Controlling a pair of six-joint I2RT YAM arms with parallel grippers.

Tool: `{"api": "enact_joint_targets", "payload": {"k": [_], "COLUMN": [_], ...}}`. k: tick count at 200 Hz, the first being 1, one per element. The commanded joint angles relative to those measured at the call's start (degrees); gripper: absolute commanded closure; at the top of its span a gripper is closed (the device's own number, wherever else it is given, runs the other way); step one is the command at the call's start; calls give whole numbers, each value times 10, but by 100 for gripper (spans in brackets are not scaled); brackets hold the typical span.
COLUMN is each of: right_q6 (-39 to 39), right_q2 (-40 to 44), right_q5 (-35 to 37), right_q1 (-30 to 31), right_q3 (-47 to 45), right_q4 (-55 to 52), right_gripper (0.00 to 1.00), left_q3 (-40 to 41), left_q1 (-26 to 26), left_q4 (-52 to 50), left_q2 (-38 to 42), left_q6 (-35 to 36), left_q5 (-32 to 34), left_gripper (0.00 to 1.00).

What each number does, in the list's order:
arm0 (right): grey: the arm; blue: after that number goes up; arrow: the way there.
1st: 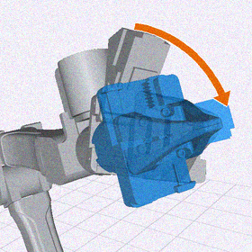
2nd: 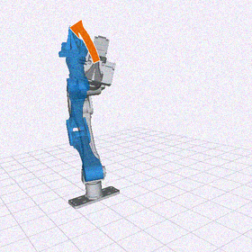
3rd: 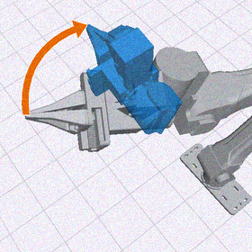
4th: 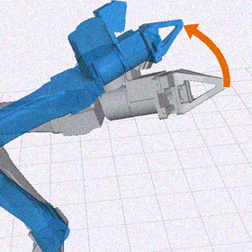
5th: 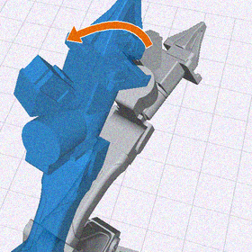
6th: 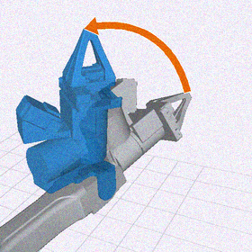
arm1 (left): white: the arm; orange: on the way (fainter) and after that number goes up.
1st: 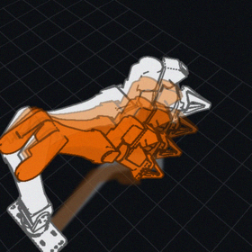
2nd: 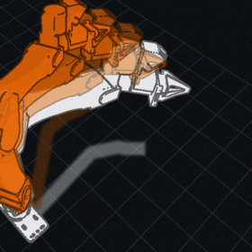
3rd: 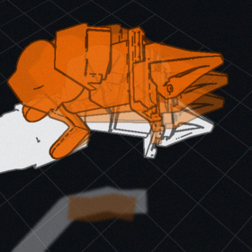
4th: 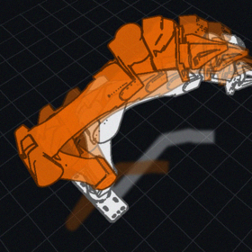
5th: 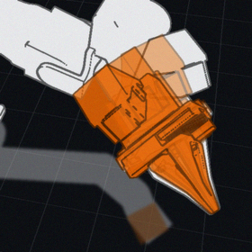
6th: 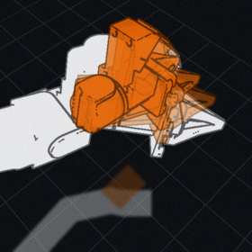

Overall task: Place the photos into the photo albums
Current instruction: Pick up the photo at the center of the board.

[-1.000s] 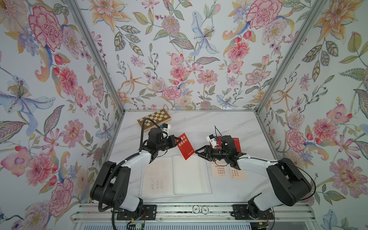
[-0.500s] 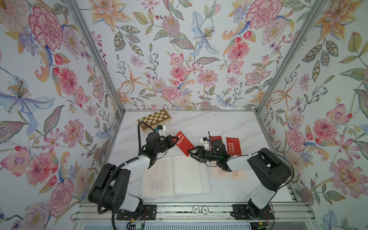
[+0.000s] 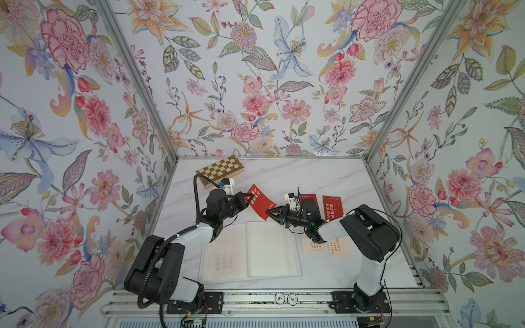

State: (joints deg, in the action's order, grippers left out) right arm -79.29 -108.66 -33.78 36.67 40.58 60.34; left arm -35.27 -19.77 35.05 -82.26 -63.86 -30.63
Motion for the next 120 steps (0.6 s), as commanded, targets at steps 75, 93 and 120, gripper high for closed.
{"api": "enact_joint_targets", "payload": {"k": [75, 93, 120], "right_q6": [94, 112, 176], "right_q2": [110, 134, 184], "right_q5": [17, 13, 18], "right_q1": [19, 20, 23], "right_q3": [21, 19, 40], "right_q4": [-136, -181, -320], "right_gripper": [100, 100, 100], "left_q3": [-6, -11, -25], "left_q1": [29, 49, 74], "left_q4": [-202, -273, -385], "left_q2": [82, 111, 158], "left_q6": [116, 152, 215], "left_q5": [41, 59, 95], "left_gripper": [40, 28, 28]}}
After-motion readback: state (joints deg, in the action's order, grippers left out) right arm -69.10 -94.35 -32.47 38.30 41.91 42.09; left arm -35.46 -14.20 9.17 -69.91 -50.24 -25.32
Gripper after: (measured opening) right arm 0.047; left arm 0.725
